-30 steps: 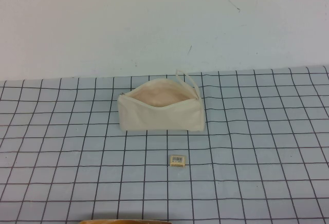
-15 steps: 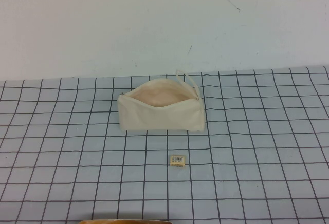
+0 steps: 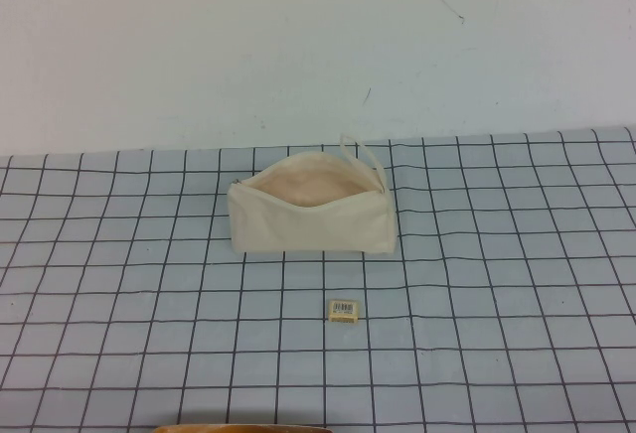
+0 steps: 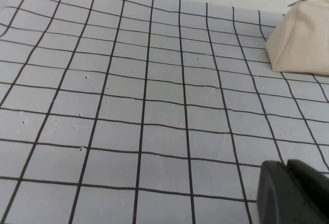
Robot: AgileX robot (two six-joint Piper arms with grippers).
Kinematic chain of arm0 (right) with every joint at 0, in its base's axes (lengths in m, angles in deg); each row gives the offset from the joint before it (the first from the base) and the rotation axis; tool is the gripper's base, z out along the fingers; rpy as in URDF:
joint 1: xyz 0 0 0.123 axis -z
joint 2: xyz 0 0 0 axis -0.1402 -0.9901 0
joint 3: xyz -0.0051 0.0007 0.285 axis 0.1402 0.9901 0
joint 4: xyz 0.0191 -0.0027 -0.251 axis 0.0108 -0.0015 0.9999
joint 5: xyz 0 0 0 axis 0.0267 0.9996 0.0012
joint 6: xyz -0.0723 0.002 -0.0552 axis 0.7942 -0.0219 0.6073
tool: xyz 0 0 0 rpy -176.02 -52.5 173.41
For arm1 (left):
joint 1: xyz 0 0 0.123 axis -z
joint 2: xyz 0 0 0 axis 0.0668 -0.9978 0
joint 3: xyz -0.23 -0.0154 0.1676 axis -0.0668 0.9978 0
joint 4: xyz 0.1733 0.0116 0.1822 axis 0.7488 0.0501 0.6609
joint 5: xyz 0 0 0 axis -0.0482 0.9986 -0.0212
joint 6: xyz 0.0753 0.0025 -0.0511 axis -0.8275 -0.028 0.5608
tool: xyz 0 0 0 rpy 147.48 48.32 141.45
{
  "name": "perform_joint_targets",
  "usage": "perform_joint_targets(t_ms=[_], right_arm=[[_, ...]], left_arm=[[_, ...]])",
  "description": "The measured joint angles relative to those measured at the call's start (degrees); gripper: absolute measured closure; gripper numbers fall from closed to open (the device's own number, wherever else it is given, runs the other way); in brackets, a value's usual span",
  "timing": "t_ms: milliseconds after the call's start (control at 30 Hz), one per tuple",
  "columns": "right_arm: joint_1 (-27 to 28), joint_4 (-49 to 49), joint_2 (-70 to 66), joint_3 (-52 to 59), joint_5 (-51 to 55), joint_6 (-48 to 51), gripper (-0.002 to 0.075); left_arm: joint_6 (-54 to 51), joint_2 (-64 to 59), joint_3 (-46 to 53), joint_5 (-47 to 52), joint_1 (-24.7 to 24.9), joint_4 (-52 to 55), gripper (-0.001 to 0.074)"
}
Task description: Put eraser into pencil case
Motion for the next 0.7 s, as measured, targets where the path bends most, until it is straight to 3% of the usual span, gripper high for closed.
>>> perform_joint_targets(t_ms=[133, 267, 333, 500, 700], right_arm=[[0.0, -13.7, 0.0, 0.0, -0.2, -3.0, 0.0727], [0.0, -38.6, 0.0, 0.0, -0.5, -9.5, 0.0727], [0.0, -44.8, 0.0, 0.0, -1.1, -9.5, 0.0727], [0.0, -46.8, 0.0, 0.0, -1.3, -4.3, 0.0727], [0.0, -47.3, -0.1, -4.7, 3.3, 14.2, 0.0727]], left_arm=[[0.0, 0.0, 0.0, 0.0, 0.0, 0.0, 0.0738], [0.0, 0.0, 0.0, 0.0, 0.0, 0.0, 0.0738], [0.0, 0.0, 0.0, 0.0, 0.0, 0.0, 0.0738], [0.0, 0.0, 0.0, 0.0, 0.0, 0.0, 0.0738], [0.0, 0.0, 0.0, 0.0, 0.0, 0.0, 0.0738]])
